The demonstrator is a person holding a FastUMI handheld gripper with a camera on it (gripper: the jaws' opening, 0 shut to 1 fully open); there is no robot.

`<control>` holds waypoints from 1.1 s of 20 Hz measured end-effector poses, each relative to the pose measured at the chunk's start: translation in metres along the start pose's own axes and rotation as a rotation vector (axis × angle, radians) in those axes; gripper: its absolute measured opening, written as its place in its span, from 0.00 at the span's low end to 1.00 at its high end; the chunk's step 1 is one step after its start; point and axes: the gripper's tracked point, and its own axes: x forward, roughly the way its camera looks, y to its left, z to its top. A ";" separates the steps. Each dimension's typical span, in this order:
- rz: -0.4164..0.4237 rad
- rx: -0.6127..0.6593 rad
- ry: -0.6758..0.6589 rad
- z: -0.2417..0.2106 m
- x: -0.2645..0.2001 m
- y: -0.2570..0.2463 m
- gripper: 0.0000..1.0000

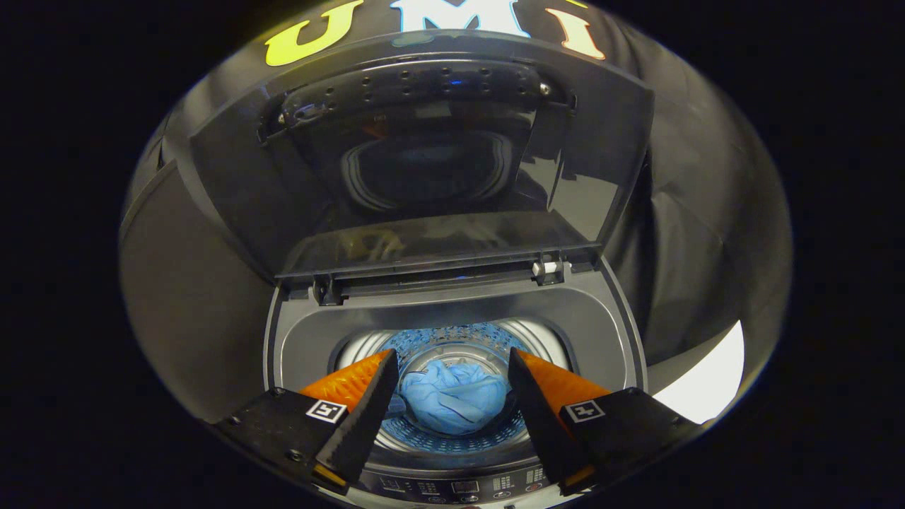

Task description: Put the clothes into the washing machine and then close the washing machine lid.

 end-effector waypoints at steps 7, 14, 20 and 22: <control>0.032 0.022 -0.099 0.025 -0.026 0.002 0.96; 0.064 0.020 -0.234 0.068 -0.075 -0.001 0.96; 0.073 0.063 -0.349 0.109 -0.122 -0.010 0.96; 0.075 0.076 -0.376 0.120 -0.134 -0.015 0.96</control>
